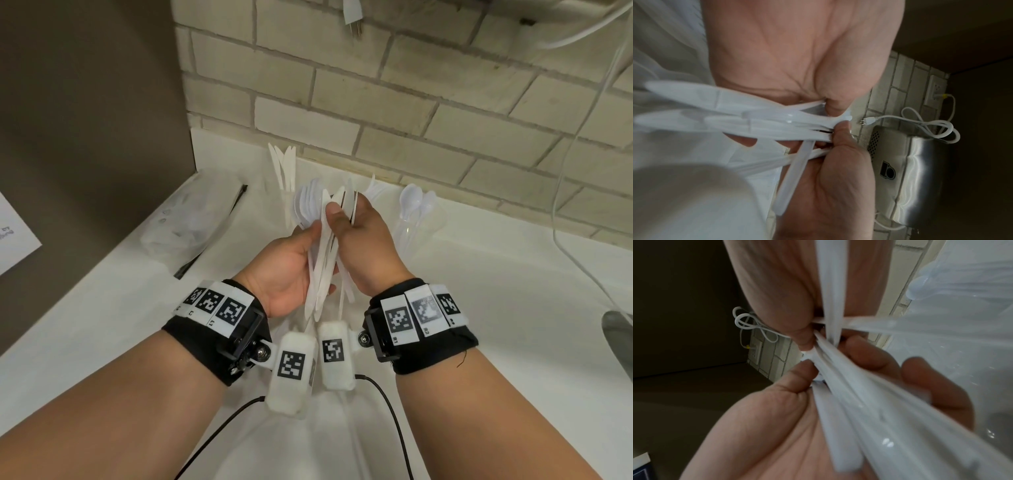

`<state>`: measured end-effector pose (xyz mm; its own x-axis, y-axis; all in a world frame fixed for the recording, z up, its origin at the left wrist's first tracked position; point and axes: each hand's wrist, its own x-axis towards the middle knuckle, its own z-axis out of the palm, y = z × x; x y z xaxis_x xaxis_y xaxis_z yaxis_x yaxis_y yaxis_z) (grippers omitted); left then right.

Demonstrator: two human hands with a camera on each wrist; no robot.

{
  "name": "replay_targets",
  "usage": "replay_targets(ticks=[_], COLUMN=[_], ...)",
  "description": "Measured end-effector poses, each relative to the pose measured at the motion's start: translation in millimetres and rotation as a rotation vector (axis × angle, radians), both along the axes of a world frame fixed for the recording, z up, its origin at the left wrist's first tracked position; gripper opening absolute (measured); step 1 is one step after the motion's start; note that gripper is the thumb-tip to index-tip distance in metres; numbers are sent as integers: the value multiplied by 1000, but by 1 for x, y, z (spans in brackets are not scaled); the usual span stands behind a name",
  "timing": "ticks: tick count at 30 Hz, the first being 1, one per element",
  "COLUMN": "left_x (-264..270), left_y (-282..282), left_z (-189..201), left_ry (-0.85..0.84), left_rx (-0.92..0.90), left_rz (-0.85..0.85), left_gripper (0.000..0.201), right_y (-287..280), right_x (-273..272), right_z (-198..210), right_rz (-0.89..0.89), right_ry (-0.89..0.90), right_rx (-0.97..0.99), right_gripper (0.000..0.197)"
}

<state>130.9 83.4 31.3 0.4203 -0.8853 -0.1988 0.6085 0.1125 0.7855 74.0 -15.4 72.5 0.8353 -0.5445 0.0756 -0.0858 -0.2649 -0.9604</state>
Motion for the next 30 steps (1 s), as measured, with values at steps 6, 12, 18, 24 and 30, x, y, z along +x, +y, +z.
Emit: replay_targets(ticks=[6,12,18,24,30], left_x=[2,3,5,2,16], left_y=[-1,-4,-5,-1,6], left_z=[-2,-3,-6,-3,-5], left_ry=[47,108,85,110,229], left_rx=[11,-17,24,0,18], left_rz=[81,238,310,267,499], left_gripper=[44,36,32,26,14], right_y=[-1,-2,-3,-6,-16], right_x=[0,-3,-8,-12,-16], right_z=[-4,-10,-16,-20,-8], right_rz=[-56,-21,41,88,65], right_ry=[-22,-35,4,8,-43], right_rx=[28,71,64,124,291], right_gripper=[19,23,18,20,20])
